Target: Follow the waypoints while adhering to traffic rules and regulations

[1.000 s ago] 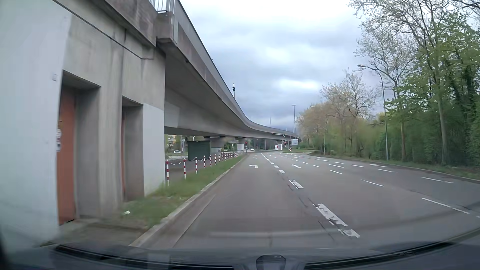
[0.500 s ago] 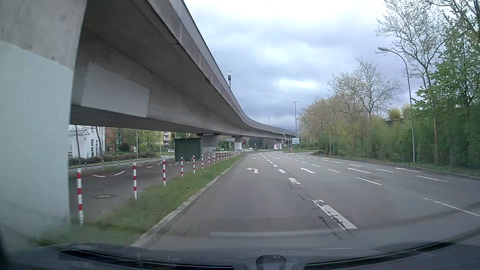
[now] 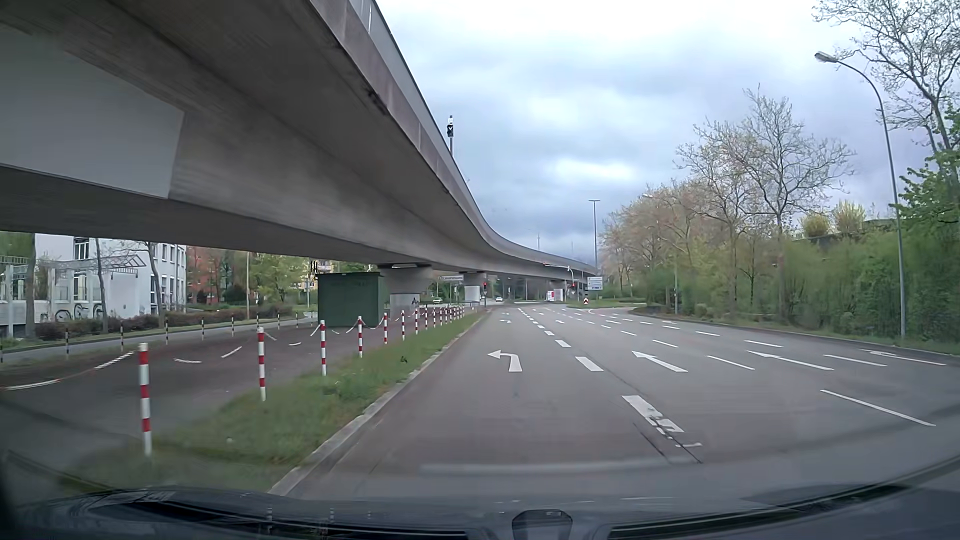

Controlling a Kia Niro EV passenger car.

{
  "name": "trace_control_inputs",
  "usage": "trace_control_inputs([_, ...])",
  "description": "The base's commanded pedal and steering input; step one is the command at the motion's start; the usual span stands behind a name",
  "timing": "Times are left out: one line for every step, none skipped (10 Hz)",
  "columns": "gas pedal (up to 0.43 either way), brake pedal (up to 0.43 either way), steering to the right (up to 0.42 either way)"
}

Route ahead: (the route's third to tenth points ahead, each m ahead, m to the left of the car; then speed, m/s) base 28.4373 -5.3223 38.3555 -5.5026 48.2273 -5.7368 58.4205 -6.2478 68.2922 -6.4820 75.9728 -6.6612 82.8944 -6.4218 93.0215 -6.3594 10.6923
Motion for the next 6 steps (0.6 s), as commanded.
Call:
trace_control_inputs([0.0,0.0,0.004])
trace_control_inputs([0.0,0.0,0.005])
trace_control_inputs([0.0,0.0,0.005])
trace_control_inputs([0.0,0.0,0.004])
trace_control_inputs([0.0,0.0,0.005])
trace_control_inputs([0.0,0.0,0.004])
